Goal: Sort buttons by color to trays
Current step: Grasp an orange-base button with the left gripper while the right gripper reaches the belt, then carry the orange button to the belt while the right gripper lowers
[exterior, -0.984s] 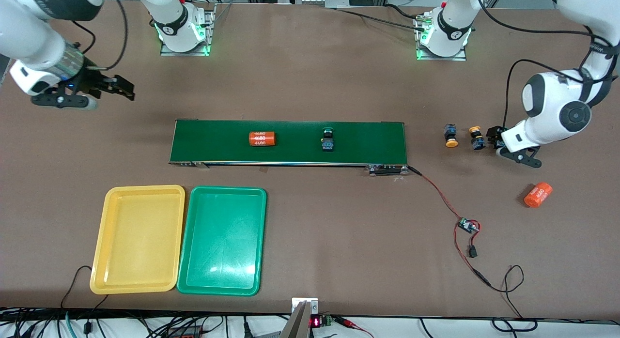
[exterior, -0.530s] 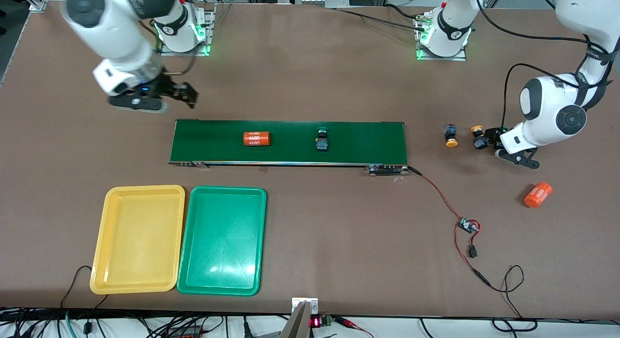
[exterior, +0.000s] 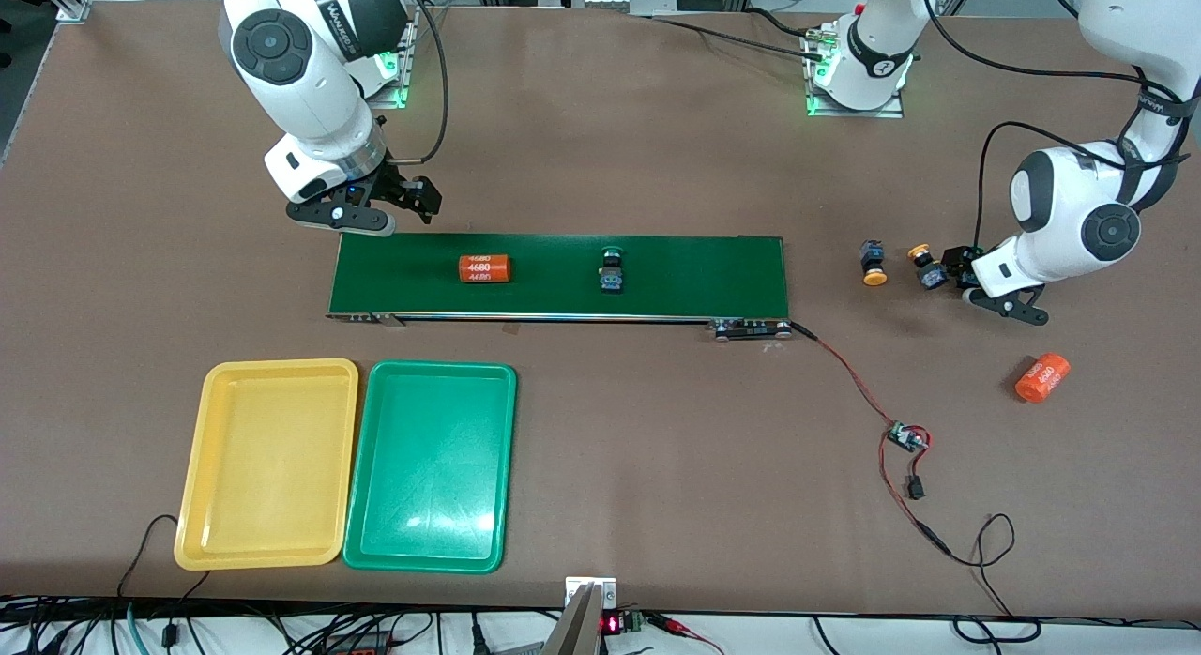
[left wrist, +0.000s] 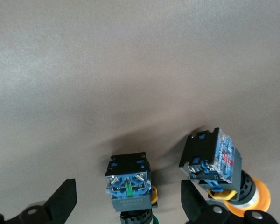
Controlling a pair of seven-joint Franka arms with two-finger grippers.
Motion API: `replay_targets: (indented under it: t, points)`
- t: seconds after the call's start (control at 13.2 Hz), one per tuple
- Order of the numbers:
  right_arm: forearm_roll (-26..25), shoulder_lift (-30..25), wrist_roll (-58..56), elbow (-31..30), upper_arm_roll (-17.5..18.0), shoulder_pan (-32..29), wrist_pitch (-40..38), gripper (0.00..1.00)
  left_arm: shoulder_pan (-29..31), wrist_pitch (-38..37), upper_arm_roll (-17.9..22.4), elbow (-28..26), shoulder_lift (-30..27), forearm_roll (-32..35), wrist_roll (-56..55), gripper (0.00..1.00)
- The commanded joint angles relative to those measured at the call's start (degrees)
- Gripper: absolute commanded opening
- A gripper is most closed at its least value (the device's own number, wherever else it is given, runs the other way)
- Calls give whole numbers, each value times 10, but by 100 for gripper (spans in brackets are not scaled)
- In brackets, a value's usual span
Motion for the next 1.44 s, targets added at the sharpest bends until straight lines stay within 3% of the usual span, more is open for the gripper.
replay_targets:
  t: [0.0, 0.3, 0.45, 0.68, 0.76, 0.91, 1.14, 1.36]
  points:
    - [2, 9, 4, 10, -4, 0, -3, 100, 0, -6, 0, -1, 2, -13, 7, 100]
    - [2, 12, 3, 24, -8, -7, -7, 100, 0, -5, 2, -1, 9, -13, 7, 100]
    - [3, 13, 3, 37, -8, -16, -13, 100, 0, -4, 2, -1, 10, -13, 7, 89]
    - [2, 13, 28, 40, -8, -27, -20, 100, -1, -4, 2, 3, 8, -13, 7, 44]
    - [2, 14, 28, 40, -8, -30, -20, 100, -1, -4, 2, 4, 7, -13, 13, 23]
    - [2, 20, 26, 39, -7, -28, -20, 100, -2, -7, 1, 4, 5, -13, 13, 5]
    - [2, 32, 25, 39, -5, -25, -17, 100, -7, -36, 0, 7, -33, -13, 13, 3]
    - [3, 42, 25, 46, -4, -19, -4, 100, -49, -179, -15, 68, -81, -13, 7, 4]
